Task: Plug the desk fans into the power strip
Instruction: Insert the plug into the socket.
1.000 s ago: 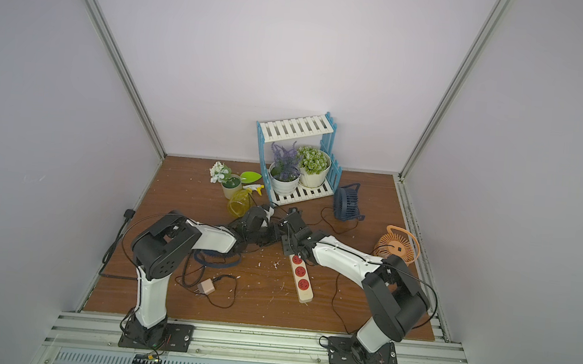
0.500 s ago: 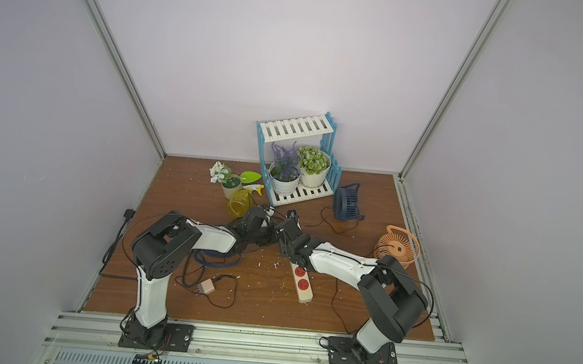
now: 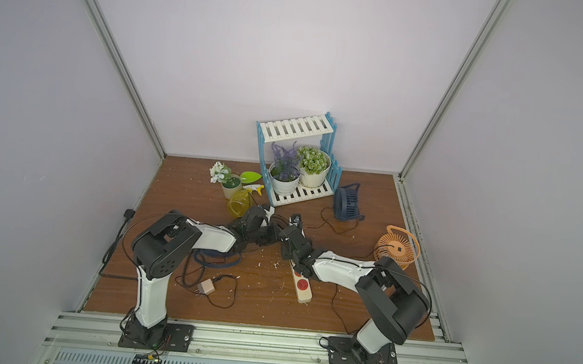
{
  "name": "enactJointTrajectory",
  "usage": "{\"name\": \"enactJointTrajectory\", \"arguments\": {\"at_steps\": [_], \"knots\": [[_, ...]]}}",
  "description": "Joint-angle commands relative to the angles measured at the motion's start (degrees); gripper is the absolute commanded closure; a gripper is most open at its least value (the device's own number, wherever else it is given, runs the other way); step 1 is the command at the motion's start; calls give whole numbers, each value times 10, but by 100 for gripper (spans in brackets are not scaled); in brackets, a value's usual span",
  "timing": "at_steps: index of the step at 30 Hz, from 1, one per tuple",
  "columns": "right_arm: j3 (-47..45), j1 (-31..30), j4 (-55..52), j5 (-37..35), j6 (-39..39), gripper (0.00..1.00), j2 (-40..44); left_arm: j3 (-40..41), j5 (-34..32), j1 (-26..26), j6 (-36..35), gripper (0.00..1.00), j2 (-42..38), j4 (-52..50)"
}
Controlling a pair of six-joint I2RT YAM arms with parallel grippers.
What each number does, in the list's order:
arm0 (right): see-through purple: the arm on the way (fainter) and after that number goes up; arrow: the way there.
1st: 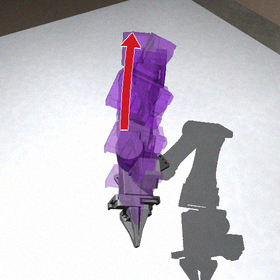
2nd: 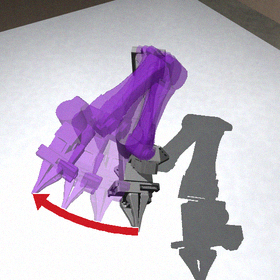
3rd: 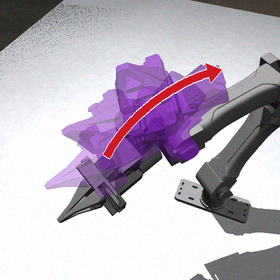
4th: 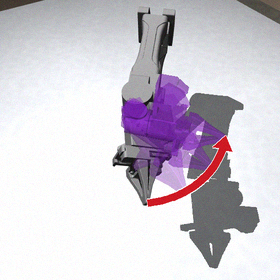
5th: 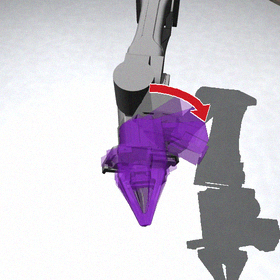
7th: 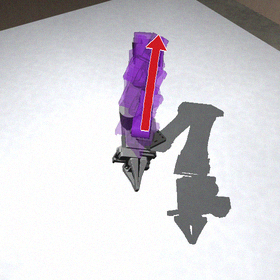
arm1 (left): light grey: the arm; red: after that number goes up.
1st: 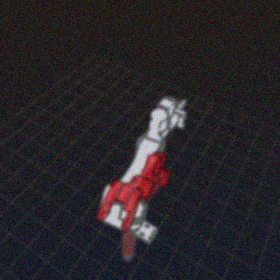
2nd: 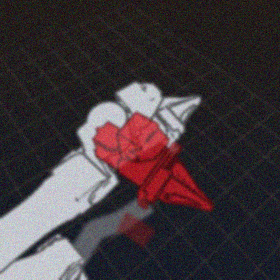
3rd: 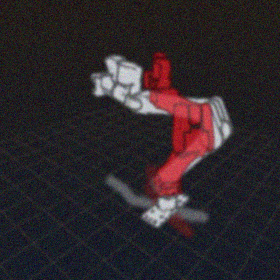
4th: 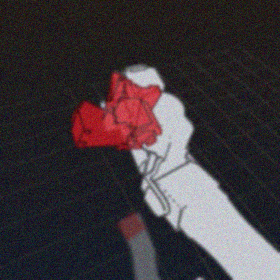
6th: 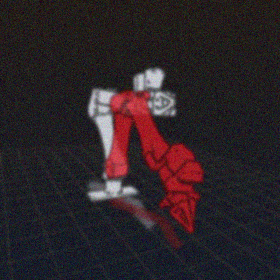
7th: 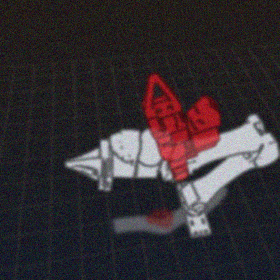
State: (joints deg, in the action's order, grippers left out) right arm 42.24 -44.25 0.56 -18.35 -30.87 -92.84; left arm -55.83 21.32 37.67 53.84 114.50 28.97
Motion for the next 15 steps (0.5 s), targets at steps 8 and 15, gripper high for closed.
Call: {"name": "enactJointTrajectory", "arguments": {"at_steps": [8, 15], "knots": [[-92, -26, -203, 155, -32, 100, -37, -2, 40, 13, -13, 74, 17, -25], [13, -25, -217, 125, 54, 63, 56, -14, 43, 13, -13, 72, 21, -25]]}}
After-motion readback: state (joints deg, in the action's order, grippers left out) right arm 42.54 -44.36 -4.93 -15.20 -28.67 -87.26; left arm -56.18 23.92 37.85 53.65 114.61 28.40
